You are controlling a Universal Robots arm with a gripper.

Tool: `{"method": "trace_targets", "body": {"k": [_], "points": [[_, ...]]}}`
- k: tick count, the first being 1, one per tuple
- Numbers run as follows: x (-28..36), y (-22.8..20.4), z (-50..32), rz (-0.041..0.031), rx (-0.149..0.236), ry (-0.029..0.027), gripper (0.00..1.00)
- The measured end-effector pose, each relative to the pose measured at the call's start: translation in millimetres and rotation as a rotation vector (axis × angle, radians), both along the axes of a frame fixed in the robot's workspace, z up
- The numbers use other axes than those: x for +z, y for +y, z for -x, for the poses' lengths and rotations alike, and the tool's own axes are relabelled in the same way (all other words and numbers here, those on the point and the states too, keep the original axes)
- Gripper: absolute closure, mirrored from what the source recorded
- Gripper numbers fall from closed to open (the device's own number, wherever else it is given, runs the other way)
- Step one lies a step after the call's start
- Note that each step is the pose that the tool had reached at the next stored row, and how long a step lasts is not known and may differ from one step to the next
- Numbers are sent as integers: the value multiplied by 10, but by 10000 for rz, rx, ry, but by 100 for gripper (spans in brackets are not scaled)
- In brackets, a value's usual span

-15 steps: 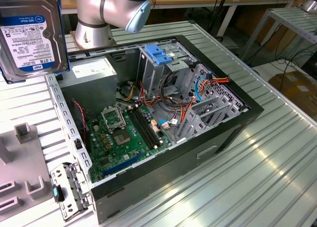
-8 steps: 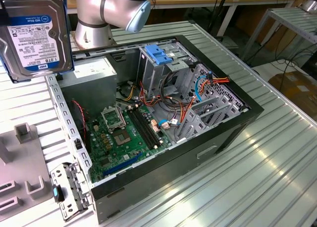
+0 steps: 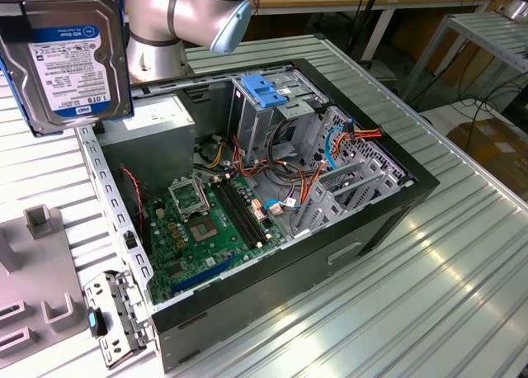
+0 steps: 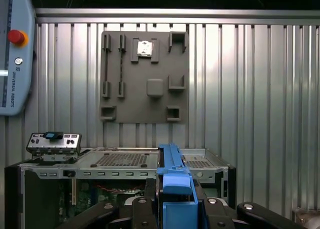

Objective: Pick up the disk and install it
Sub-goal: 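Pick up the disk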

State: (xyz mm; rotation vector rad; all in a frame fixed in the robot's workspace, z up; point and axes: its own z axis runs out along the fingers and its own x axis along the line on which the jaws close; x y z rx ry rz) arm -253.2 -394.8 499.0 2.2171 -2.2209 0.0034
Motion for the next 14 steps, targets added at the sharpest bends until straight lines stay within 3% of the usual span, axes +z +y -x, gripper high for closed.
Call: {"method": "trace_targets", "body": {"k": [14], "points": [[0, -33, -197, 0, 0, 0, 63]]}}
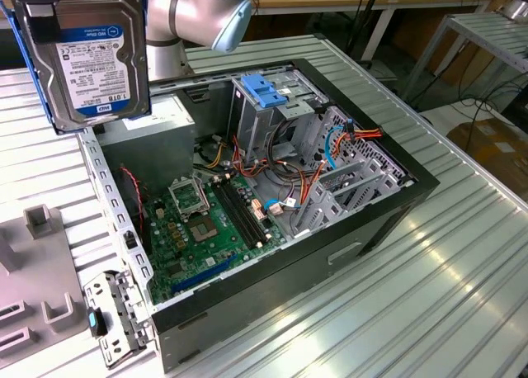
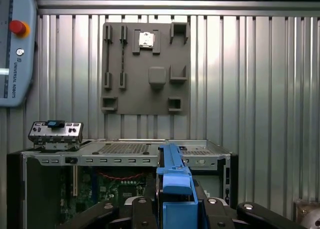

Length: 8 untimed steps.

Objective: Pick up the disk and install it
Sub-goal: 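Pick up the disk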

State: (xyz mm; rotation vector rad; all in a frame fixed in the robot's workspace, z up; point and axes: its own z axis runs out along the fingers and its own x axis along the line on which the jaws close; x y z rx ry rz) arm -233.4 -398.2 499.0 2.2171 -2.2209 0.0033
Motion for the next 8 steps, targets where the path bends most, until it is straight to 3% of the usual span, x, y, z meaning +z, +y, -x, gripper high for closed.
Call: {"method": "trace_targets", "body": {"k": [5, 8], "points": [[0, -14, -73, 0, 0, 0, 63], [0, -32, -157, 0, 0, 0, 63]]}}
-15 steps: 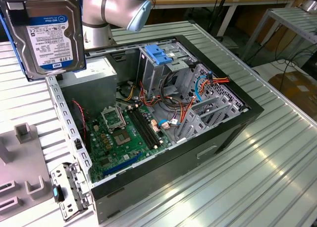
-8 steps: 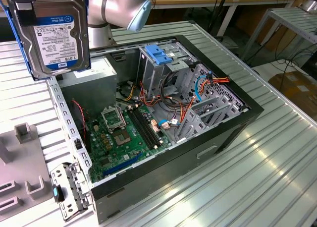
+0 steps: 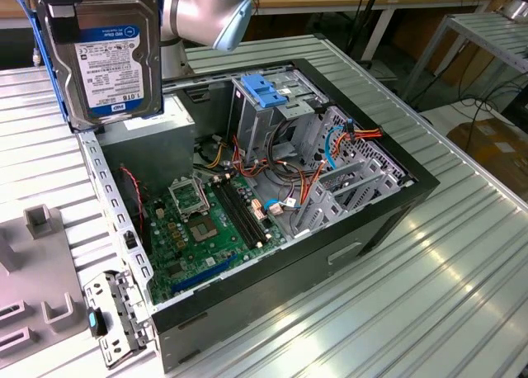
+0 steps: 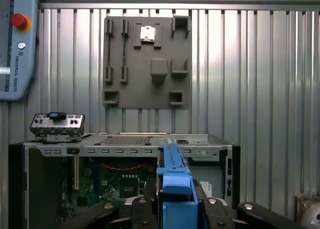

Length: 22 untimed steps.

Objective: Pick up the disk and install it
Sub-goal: 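Pick up the disk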

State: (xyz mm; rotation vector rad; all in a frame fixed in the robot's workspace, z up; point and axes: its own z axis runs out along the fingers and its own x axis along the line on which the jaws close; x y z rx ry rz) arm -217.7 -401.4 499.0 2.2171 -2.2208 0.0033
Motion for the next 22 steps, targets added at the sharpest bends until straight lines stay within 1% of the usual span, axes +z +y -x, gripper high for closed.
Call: {"method": "trace_targets", "body": {"k": [4, 22], "points": [[0, -15, -40, 0, 0, 0, 63], [0, -71, -275, 0, 0, 0, 63]]}}
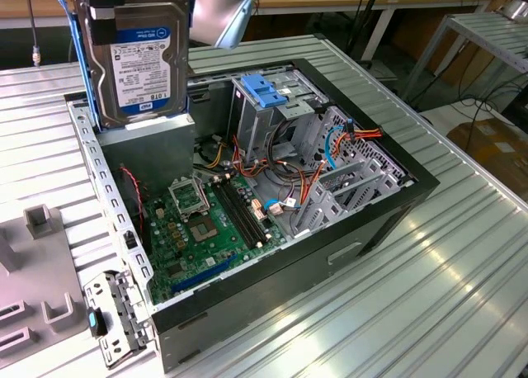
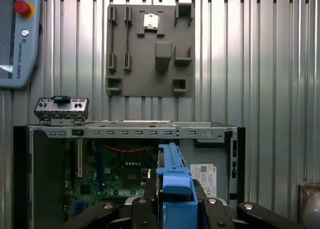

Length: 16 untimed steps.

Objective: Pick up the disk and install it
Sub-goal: 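Pick up the disk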

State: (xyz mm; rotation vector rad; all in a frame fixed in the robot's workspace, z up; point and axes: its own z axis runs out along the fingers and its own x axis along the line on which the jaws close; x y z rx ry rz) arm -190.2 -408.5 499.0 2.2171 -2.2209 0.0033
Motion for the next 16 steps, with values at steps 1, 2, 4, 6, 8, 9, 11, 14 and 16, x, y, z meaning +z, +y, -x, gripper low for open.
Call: {"method": "trace_targets", "body": {"k": [1, 2, 4, 6, 8, 9, 11, 14, 16], "points": [[0, -3, -20, 0, 0, 0, 63], [0, -5, -33, 0, 0, -1, 63], [0, -11, -67, 0, 0, -1, 63], [0, -18, -90, -1, 0, -1, 63], [0, -31, -113, -1, 0, -1, 63], [0, -40, -119, 0, 0, 0, 63], [0, -63, -127, 0, 0, 0, 63], [-1, -97, -140, -1, 0, -1, 63], [-1, -102, -174, 1, 0, 0, 63]]}}
